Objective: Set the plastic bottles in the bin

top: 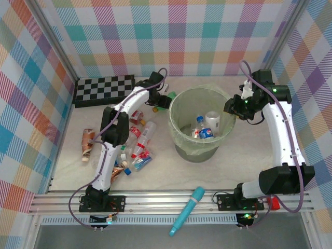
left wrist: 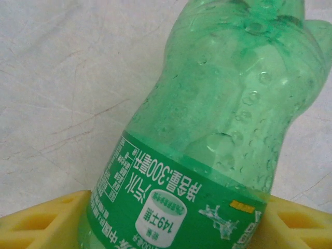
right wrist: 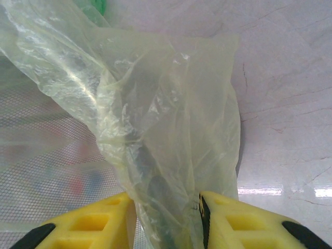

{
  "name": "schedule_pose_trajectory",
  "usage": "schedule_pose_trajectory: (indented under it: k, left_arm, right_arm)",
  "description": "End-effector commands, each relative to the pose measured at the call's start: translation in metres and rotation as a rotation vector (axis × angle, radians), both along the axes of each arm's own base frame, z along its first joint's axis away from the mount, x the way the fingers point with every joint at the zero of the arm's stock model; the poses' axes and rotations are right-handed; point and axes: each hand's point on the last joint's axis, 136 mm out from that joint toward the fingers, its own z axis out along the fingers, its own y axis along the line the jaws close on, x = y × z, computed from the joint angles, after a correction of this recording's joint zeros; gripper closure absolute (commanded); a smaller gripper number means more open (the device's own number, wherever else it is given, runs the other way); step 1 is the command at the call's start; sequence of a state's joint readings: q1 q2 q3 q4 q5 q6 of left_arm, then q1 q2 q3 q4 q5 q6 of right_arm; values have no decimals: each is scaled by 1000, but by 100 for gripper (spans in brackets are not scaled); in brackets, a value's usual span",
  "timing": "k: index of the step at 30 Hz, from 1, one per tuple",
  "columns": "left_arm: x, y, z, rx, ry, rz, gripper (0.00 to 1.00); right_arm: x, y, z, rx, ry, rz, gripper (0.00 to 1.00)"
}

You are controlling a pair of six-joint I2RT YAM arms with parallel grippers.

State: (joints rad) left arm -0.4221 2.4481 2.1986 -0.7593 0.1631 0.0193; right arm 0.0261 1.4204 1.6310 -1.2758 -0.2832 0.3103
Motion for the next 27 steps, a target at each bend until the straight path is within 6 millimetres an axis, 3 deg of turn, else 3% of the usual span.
schedule_pose_trajectory:
  k: [1, 4, 8, 15, 21, 24, 27]
  left_arm:
    - [10, 2, 43, -41, -72, 27, 38]
    - [12, 9, 72, -57, -115, 51, 38]
    - [10, 24, 124, -81, -196, 99, 38]
    - [-14, 41, 220, -154, -344, 152, 38]
    - [-65, 48, 296, -254, -443, 151, 41]
    - [-104, 37, 327, -277, -484, 85, 46]
    - [-145, 16, 344, -301, -483, 10, 50]
  right_arm:
    - [-7, 12, 11, 73, -10, 17, 63]
    - [-7, 13, 11, 79, -10, 15, 63]
    - [-5, 14, 11, 83, -9, 15, 63]
    - [-4, 13, 9, 84, -9, 9, 63]
    - [-4, 13, 7, 85, -16, 4, 63]
    - [-3, 14, 5, 87, -12, 5, 63]
    - [-3, 13, 4, 83, -10, 5, 63]
